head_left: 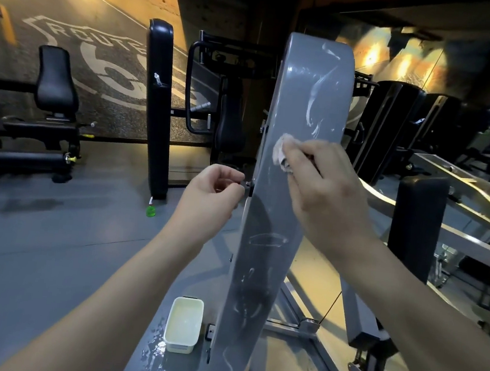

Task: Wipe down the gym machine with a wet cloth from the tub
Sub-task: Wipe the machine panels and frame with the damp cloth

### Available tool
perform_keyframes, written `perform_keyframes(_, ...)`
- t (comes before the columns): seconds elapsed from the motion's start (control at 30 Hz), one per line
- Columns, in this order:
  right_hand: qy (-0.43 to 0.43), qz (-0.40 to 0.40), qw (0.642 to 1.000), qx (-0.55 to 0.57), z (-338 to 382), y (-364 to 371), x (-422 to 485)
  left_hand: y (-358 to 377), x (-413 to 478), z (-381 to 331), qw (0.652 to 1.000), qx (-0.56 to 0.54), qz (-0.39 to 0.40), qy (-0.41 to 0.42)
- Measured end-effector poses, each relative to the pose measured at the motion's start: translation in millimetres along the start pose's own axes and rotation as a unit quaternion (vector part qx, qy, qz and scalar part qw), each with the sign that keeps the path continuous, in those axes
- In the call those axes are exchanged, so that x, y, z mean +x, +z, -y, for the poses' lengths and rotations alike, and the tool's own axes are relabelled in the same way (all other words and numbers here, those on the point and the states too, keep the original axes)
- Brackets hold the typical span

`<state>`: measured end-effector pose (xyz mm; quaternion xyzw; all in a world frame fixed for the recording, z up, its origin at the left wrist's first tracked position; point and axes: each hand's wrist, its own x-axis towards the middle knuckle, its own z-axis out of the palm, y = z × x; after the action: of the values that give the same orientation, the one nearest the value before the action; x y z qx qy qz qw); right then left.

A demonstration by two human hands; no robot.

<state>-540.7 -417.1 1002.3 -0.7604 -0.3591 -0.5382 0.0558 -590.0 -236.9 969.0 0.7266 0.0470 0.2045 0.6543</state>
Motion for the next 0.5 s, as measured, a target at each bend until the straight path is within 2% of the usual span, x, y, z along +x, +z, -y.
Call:
perform_keyframes(0.13, 0.039, -0.018, 0.999, -0.028, 10, 9, 31, 9, 5, 5, 1.000, -0.006, 0.024, 0.007)
perform_keyframes(0.33, -0.017, 0.006, 1.000, -0.021, 9, 1, -12, 9, 3, 14, 0.998, -0.034, 0.053, 0.013)
perform_keyframes(0.5, 0.025, -0.019, 0.999, -0.030, 10, 9, 24, 8, 5, 17, 0.998, -0.057, 0.020, -0.003)
